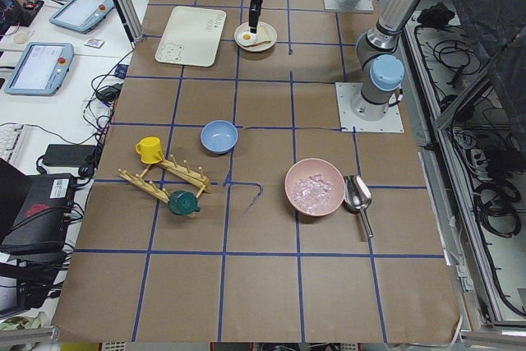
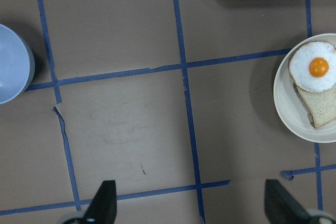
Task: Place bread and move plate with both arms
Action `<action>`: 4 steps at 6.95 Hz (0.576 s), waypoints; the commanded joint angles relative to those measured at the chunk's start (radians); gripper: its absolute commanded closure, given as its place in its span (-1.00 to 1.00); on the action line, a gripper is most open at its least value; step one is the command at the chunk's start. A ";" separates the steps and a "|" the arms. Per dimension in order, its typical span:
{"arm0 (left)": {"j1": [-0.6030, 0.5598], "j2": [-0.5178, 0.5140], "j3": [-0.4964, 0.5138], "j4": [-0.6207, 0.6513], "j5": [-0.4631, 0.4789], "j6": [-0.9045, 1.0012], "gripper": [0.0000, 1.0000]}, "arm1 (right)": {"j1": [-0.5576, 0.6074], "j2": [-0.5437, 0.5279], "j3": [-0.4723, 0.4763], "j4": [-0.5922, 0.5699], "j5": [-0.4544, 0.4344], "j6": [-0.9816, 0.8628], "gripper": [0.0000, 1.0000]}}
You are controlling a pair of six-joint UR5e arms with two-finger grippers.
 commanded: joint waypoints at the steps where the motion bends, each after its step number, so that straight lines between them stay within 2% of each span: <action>1: 0.000 0.001 -0.001 0.000 0.000 0.000 -1.00 | 0.001 0.000 0.000 -0.001 0.001 -0.001 -1.00; 4: 0.000 0.001 -0.002 -0.008 0.002 0.000 -1.00 | -0.002 -0.001 0.000 0.014 -0.001 0.000 -1.00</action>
